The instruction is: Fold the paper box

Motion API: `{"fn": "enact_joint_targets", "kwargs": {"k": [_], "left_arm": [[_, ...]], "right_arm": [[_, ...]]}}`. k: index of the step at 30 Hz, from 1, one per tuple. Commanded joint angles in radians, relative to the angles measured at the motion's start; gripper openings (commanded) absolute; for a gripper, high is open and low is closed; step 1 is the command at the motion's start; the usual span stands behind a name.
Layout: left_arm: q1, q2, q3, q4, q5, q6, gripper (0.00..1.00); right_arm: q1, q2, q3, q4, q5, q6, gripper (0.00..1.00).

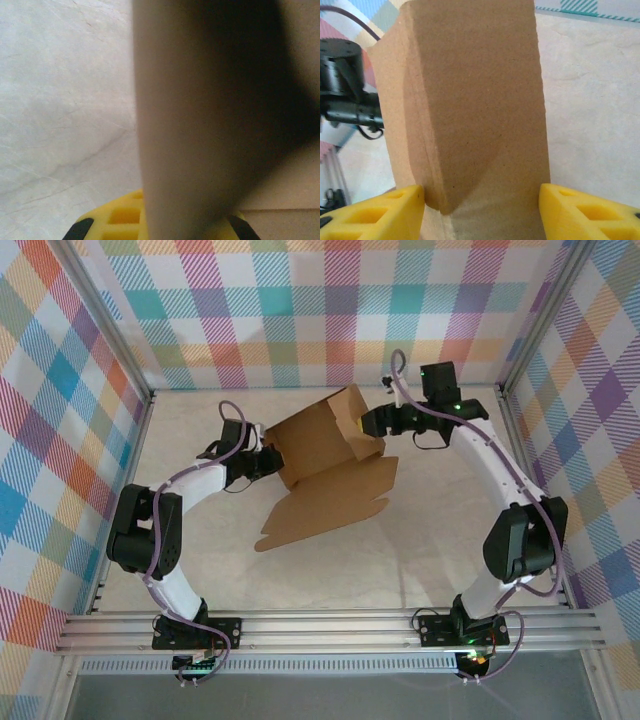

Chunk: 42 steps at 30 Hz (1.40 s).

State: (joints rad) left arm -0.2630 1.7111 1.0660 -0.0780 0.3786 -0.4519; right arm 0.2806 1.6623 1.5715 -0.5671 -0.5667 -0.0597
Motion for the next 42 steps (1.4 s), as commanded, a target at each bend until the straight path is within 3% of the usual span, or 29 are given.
{"fn": "enact_joint_targets", "kwargs": {"k": [1,7,14,19,24,34,42], "left_arm": [[-0.019,-0.019,-0.009,0.037,0.074,0.024,0.00],[-0.019,-0.033,-0.012,0.038,0.072,0.028,0.00],[-0.019,-0.037,-0.014,0.046,0.079,0.023,0.00],[-0.018,-0.048,-0.019,0.054,0.086,0.017,0.00],[-0.019,-0.051,-0.025,0.064,0.097,0.007,0.00],[-0.019,-0.064,-0.033,0.066,0.097,0.005,0.00],[-0.019,-0.068,-0.047,0.082,0.091,0.004,0.00]], "right_arm": [[0.064,0.036,0.036,-0.062,0.146,-0.090,0.61],[0.147,0.065,0.067,-0.071,0.417,-0.170,0.56],[0.197,0.078,0.058,-0.038,0.585,-0.223,0.51],[0.236,0.098,0.055,-0.015,0.697,-0.236,0.42],[0.267,0.126,0.056,-0.002,0.729,-0.226,0.40],[0.290,0.143,0.056,0.021,0.792,-0.211,0.25],[0.290,0.132,0.041,0.038,0.752,-0.215,0.40]]}}
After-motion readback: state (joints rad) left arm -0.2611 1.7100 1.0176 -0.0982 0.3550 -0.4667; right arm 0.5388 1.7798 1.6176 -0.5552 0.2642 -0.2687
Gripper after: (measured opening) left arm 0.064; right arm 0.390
